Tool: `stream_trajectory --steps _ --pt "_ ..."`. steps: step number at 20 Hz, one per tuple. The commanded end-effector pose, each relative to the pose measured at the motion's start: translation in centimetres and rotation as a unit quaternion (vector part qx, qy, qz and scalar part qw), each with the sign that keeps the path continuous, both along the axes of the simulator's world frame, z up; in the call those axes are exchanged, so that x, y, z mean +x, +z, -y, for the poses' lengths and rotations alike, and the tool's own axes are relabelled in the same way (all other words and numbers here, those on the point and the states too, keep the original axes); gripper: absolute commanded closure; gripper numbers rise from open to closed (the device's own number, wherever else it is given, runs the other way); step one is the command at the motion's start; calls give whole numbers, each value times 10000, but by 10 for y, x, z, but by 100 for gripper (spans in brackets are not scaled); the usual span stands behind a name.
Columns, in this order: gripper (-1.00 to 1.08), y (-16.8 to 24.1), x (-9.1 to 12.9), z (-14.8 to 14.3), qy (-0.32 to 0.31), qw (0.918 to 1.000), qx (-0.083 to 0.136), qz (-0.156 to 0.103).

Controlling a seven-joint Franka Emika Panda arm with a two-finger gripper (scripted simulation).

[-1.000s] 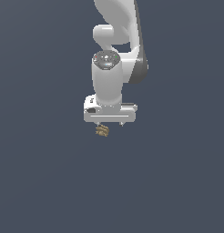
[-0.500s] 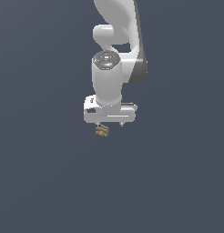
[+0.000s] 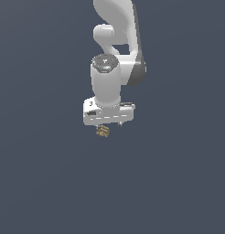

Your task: Pick up the object and move it to a goal position.

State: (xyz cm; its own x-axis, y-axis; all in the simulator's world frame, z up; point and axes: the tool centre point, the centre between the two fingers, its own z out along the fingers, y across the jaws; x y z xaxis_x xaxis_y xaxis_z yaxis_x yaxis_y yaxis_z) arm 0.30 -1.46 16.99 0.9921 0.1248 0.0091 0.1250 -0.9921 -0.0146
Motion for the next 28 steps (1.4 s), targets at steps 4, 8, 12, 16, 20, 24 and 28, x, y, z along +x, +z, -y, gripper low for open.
stream_trajectory --steps 4,8,12,16,20,24,28 --pt "-92 -9 -5 6 577 9983 -25 -1" --pt "-92 -16 -9 10 1089 9940 -44 -2" --pt "-92 -23 -14 15 1602 9871 -60 -4" --pt "-92 -30 -19 19 2113 9774 -73 -6" --pt "-92 -37 -24 23 2620 9650 -82 -7" --pt "-92 -44 -29 26 3121 9500 -89 -8" --pt "-92 -51 -34 30 3614 9323 -92 -7"
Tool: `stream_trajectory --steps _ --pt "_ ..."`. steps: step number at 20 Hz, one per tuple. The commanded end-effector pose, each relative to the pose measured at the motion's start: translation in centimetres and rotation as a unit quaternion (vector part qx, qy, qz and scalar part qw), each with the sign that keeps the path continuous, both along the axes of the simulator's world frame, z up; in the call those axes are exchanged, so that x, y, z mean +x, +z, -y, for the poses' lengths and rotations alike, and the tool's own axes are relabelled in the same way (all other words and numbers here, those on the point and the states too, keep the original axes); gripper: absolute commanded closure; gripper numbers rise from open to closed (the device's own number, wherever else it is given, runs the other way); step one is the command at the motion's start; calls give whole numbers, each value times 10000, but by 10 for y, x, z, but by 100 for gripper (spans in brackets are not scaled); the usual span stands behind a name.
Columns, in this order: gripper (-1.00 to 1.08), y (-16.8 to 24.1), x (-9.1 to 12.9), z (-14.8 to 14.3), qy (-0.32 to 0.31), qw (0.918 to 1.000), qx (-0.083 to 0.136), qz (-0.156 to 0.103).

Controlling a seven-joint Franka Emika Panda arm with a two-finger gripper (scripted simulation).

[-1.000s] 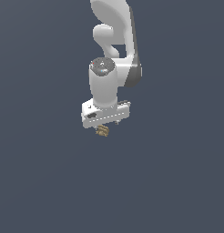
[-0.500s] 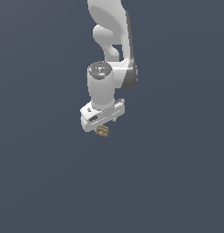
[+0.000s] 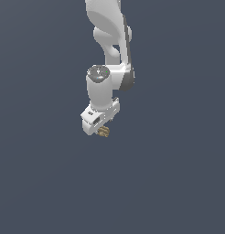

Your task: Pick up the object and move it to a goal position.

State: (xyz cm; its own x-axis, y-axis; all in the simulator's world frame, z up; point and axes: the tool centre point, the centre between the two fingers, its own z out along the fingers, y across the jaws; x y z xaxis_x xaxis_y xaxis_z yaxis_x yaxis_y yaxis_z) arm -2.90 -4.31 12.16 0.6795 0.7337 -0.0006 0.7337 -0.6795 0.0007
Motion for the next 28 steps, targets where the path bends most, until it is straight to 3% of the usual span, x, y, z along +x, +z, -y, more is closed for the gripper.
stream_trajectory --steps 1,14,21,28 --pt "-92 -4 -3 2 337 9994 -2 -1" --pt "-92 -21 -17 9 1725 9850 1 -3" --pt "-92 -24 -21 11 2024 9793 4 -2" --pt "-92 -27 -21 11 2032 9791 4 -3"
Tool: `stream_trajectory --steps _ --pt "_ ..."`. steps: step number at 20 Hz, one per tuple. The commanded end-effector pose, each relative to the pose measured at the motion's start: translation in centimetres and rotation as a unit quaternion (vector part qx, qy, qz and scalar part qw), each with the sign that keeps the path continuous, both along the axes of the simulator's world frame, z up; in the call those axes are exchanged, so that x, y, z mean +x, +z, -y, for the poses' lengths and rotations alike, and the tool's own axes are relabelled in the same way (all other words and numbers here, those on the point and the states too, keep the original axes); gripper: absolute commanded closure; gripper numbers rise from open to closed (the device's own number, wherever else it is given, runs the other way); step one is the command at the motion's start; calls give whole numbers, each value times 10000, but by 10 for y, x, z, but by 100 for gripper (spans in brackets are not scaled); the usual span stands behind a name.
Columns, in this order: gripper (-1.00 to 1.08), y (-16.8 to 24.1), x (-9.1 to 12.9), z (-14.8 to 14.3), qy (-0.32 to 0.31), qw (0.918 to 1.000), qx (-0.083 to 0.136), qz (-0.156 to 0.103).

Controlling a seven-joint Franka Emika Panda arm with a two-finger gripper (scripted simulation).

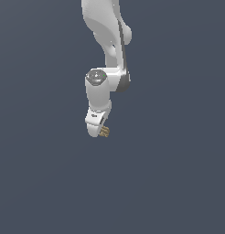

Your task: Pick up the object and move it to a goal position.

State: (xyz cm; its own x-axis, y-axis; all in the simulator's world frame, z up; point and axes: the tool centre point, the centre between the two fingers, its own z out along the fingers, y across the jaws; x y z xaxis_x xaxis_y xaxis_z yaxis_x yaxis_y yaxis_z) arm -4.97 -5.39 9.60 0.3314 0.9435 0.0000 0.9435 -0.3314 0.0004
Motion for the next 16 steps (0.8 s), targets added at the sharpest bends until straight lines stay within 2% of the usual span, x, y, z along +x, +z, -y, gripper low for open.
stream_trajectory --steps 1,10,15,16 --pt "-92 -4 0 0 4 10000 1 -3" --pt "-92 -42 -1 -1 24 10000 2 -2" --pt "-92 -49 -1 0 24 10000 2 -2" --pt "108 -49 -1 0 24 10000 2 -2"
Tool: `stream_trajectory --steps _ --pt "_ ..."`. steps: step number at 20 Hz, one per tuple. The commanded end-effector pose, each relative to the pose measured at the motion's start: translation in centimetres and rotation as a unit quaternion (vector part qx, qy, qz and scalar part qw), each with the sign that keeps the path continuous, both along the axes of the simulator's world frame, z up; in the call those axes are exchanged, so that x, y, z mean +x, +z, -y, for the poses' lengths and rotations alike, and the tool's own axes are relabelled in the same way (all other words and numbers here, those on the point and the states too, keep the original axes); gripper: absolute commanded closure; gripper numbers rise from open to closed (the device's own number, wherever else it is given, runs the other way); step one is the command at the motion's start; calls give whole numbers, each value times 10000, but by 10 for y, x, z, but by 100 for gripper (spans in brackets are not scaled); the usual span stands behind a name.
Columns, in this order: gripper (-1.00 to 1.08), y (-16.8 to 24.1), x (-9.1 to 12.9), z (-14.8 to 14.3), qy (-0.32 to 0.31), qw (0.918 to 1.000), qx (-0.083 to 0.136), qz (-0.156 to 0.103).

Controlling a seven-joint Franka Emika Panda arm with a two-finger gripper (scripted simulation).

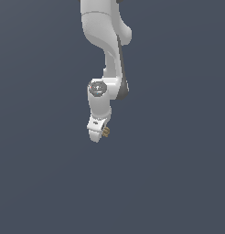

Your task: Pick up the object and move it to a goal position.

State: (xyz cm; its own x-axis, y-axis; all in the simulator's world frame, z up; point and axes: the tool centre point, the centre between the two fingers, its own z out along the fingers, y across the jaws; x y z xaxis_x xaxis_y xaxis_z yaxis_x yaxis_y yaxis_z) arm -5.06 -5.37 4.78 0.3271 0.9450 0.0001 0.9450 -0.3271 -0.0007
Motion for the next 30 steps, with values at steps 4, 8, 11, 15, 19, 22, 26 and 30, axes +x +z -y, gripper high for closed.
stream_trajectory --steps 4,8,11,15,19,22,26,30 --pt "108 -1 0 0 1 10000 -1 2" --pt "108 -1 0 0 1 10000 -1 2" --pt "108 0 1 0 0 10000 -4 9" --pt "108 6 4 -3 0 10000 -4 9" --pt "108 21 11 -10 1 10000 -2 9" --pt "108 37 18 -17 1 10000 -2 9" --pt "108 64 32 -30 3 10000 1 7" --pt "108 96 48 -45 4 10000 4 6"
